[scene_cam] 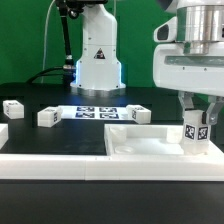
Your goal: Assemble one leg
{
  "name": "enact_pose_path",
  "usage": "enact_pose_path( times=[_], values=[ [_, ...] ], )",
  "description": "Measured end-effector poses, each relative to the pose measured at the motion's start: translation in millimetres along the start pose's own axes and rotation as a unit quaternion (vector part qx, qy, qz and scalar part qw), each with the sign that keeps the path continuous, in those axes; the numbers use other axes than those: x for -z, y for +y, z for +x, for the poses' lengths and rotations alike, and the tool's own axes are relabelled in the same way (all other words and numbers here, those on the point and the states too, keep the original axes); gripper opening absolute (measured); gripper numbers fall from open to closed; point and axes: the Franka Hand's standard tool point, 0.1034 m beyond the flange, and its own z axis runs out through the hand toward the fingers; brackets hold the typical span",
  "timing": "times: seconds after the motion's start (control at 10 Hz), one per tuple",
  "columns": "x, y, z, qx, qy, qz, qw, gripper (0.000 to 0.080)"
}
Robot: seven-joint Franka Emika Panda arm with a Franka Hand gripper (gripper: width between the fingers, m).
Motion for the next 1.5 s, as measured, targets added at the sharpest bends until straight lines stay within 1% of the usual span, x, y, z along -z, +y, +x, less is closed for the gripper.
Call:
enact_pose_path(
  times=[0.1,0.2,0.3,0.6,0.8,0.9,1.0,1.1,1.2,1.4,1.5],
  values=[
    [0.1,-0.2,0.3,-0.055,-0.001,0.001,0.998,0.0291],
    [0.2,0.2,-0.2,-0.104,0.001,-0.001,0.995,0.0291],
    [0.4,0.6,0.0,-0.134,0.000,-0.001,0.991,0.0291],
    [0.5,0.4,0.8,-0.201,-0.013,0.001,0.979,0.0291],
    [0.3,0.3,-0.3,-0.206,-0.016,0.001,0.978,0.0291],
    [0.4,0.1,0.0,-0.183,-0.016,0.002,0.983,0.0484],
    [0.6,-0.4,1.1,-0.166,-0.016,0.005,0.986,0.0595],
    [0.6,-0.3,1.7,-0.115,-0.015,0.005,0.993,0.0634],
    [0.6,-0.1,2.6,-0.049,-0.015,0.006,0.999,0.0634],
    [0.7,-0.2,1.7,0.045,-0.014,0.006,0.999,0.0647],
    [1.1,-0.8,0.9,0.104,-0.015,0.005,0.994,0.0649]
  ],
)
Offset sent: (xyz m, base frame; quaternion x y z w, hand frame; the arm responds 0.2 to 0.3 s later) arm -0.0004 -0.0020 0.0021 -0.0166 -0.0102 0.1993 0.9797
